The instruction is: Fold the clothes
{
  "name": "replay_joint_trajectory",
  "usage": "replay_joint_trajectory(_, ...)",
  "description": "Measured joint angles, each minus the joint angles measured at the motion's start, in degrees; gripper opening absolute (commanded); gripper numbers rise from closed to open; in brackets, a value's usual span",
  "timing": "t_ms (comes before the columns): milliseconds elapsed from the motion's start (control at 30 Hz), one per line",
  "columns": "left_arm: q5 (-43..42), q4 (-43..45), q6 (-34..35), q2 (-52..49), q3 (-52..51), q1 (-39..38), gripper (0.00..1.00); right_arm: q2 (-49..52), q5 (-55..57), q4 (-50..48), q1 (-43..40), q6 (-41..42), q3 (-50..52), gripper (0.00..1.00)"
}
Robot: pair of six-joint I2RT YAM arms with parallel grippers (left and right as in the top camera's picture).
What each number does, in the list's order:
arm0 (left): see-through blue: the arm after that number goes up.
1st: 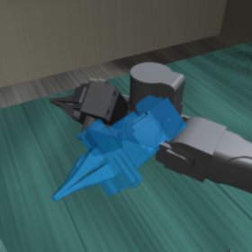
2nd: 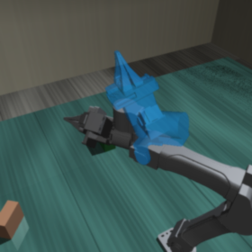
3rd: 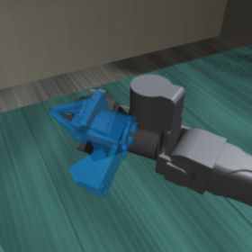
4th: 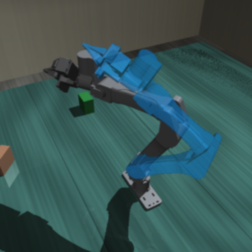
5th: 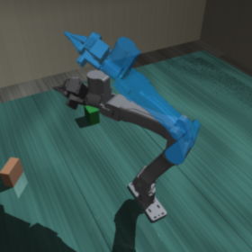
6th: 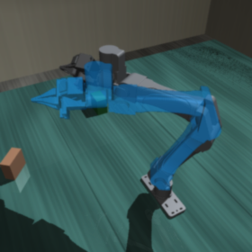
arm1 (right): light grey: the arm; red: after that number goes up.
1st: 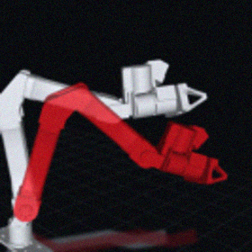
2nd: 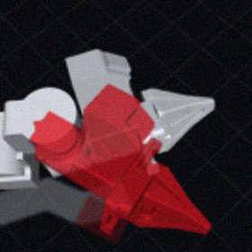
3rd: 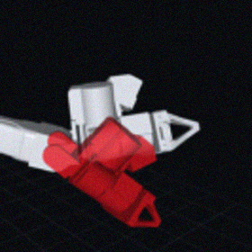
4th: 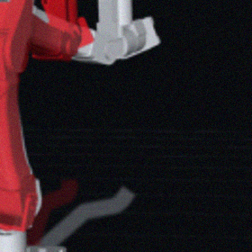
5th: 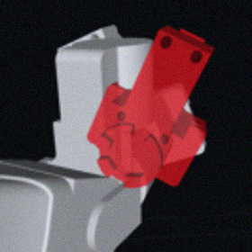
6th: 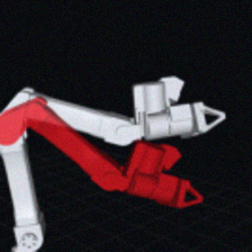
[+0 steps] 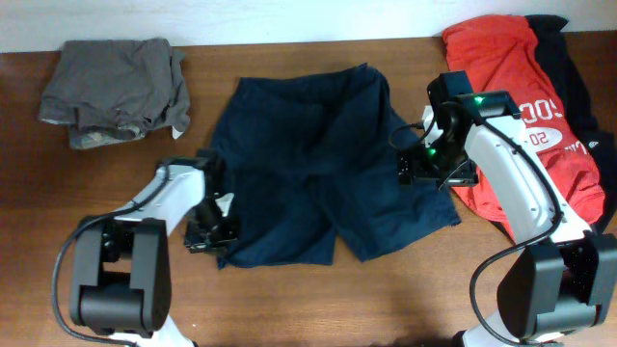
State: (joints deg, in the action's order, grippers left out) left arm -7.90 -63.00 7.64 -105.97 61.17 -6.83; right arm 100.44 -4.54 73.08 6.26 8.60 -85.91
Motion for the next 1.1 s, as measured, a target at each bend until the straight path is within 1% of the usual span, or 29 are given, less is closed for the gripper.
replay_joint_trajectory(133,0.00,-2.91,-0.28,0.02,0.61,4.00,0.01,0.00,-0.02,-0.52,0.00,0.00,0.00,0.92)
replay_joint_trajectory(233,0.02,-4.39,-0.50,0.44,2.05,6.05,0.01,0.00,-0.28,-2.47,0.00,-0.63,0.00,0.83)
replay_joint_trajectory(367,0.02,-4.26,-0.55,3.76,3.69,6.56,0.01,0.04,-3.32,-10.58,0.13,-3.85,0.07,0.68)
replay_joint_trajectory(467,0.02,-3.13,-0.57,6.40,4.52,5.97,0.01,0.52,-4.90,-19.65,0.70,-5.55,0.11,0.67)
replay_joint_trajectory(500,0.02,-2.75,-0.57,6.86,4.70,5.68,0.01,0.98,-5.31,-23.32,1.16,-5.88,0.11,0.69)
replay_joint_trajectory(533,0.02,-2.49,-0.57,7.10,4.76,5.38,0.01,1.53,-5.55,-26.12,1.57,-6.01,0.11,0.73)
replay_joint_trajectory(567,0.02,-2.27,-0.57,7.10,4.81,5.09,0.01,2.21,-5.73,-29.05,2.05,-6.05,0.11,0.75)
replay_joint_trajectory(667,0.02,-1.46,-0.61,7.10,4.81,4.13,0.01,5.92,-6.10,-37.24,3.96,-6.43,0.02,0.76)
replay_joint_trajectory(800,0.04,-0.13,-0.70,7.10,4.81,3.08,0.01,12.50,-5.84,-45.75,5.49,-5.79,-0.07,0.76)
replay_joint_trajectory(967,0.07,0.79,-0.70,7.10,4.81,2.54,0.01,18.23,-3.43,-53.90,5.62,-5.40,-0.07,0.74)
replay_joint_trajectory(1033,0.13,0.90,-0.70,7.10,4.81,2.54,0.01,19.10,-2.29,-56.00,5.62,-5.42,-0.07,0.71)
replay_joint_trajectory(1100,0.57,0.90,-0.70,7.10,4.81,2.54,0.01,19.54,-1.53,-57.61,5.62,-5.46,-0.07,0.64)
